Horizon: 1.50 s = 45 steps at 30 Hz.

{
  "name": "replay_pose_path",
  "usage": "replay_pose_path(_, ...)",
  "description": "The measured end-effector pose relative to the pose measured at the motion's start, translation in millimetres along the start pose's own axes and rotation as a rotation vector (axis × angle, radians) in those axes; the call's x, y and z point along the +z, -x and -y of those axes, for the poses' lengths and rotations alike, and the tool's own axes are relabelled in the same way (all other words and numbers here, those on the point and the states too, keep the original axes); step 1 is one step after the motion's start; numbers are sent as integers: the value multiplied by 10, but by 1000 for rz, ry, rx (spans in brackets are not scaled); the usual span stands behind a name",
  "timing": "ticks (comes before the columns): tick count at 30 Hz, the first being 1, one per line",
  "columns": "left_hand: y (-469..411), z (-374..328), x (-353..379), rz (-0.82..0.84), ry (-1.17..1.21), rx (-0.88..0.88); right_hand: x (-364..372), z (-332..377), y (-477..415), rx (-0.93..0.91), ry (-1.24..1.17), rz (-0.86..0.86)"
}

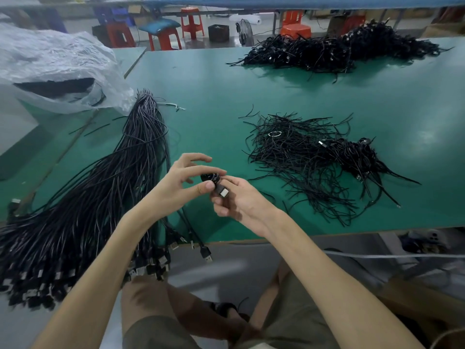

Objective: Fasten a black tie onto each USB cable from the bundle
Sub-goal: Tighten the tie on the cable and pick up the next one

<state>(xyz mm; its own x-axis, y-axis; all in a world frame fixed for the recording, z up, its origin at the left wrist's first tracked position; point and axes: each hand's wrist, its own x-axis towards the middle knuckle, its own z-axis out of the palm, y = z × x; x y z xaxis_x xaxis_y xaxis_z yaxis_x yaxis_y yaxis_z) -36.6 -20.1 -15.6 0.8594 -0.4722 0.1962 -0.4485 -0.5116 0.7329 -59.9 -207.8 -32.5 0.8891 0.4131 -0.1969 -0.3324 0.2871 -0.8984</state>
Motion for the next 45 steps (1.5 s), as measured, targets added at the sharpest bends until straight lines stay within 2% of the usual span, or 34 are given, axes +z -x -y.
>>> replay_pose_path(3,-10,-34,31,3,89,22,0,-5,6,-2,-48,28)
replay_pose_path(6,-1,-30,88,-183,103,1,3,-25,-1,-5,-39,35)
replay_pose_path(9,12,-23,137,-289,148,-61,4,-50,-19,-54,65,-25)
replay_pose_path(13,-52,-26,182,-291,165,-201,46,-86,-43,-210,293,-119)
replay_pose_path(15,-107,-34,195,-298,170,-291,60,-90,-52,-331,492,-179)
replay_pose_path(17,-156,-46,194,-257,257,-399,54,-69,-43,-467,827,-237)
replay_pose_path(20,-161,-60,133,-121,314,-508,37,-19,14,-777,1361,-267)
replay_pose_path(23,-127,-67,34,52,287,-530,36,0,70,-1003,1641,-277)
replay_pose_path(25,-103,-90,-7,126,234,-499,18,2,93,-987,1643,-248)
replay_pose_path(28,-54,-73,-34,41,237,-389,-60,19,112,-748,1393,-222)
replay_pose_path(31,26,-45,-82,17,536,-295,-129,26,94,-653,1238,-251)
replay_pose_path(34,100,-42,-153,194,698,-192,-153,56,77,-653,1149,-293)
replay_pose_path(36,92,-66,-170,215,628,-135,-143,77,82,-656,1099,-306)
replay_pose_path(40,-17,-141,-154,33,385,-79,-108,131,112,-655,1024,-298)
replay_pose_path(43,-54,-191,-115,-23,126,-4,-86,157,131,-638,929,-289)
replay_pose_path(45,-68,-192,-80,-33,85,45,-68,168,141,-632,893,-280)
